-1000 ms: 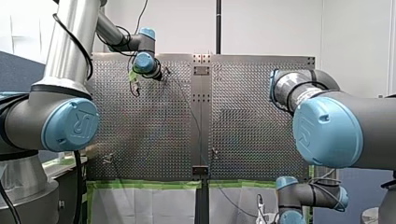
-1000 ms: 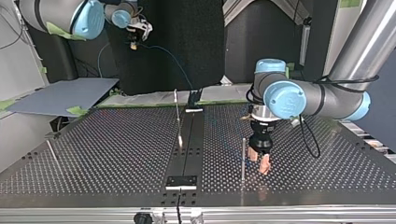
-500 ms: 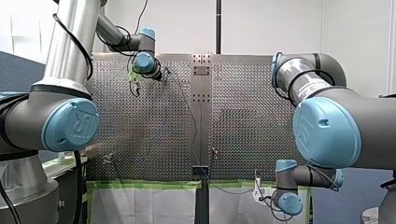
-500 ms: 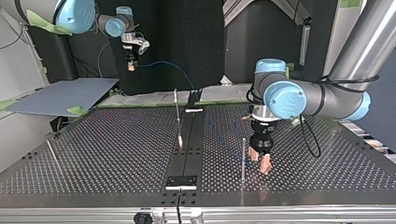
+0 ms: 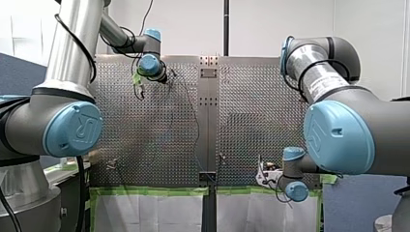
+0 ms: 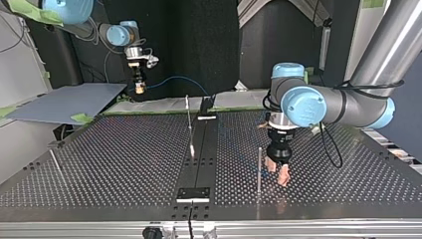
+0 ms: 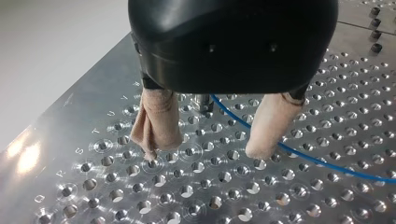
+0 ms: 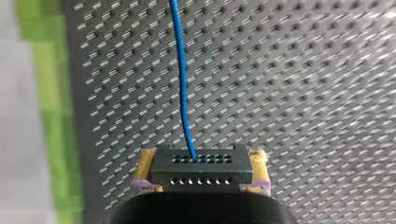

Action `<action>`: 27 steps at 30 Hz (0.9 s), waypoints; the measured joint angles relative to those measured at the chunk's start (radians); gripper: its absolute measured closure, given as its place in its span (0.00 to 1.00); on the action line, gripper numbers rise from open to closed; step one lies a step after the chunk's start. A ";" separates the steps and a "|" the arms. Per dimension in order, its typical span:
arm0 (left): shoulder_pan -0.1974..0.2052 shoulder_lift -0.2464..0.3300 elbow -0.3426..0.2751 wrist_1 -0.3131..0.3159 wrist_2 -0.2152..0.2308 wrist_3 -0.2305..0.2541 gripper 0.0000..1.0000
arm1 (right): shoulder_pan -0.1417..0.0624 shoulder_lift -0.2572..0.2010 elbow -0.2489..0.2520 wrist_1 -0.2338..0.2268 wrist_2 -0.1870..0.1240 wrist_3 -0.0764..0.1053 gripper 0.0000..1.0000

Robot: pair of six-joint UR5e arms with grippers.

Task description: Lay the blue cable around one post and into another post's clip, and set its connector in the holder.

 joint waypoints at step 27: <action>-0.011 0.001 0.000 -0.052 -0.001 -0.042 0.00 | 0.021 0.045 0.013 -0.061 0.074 -0.041 1.00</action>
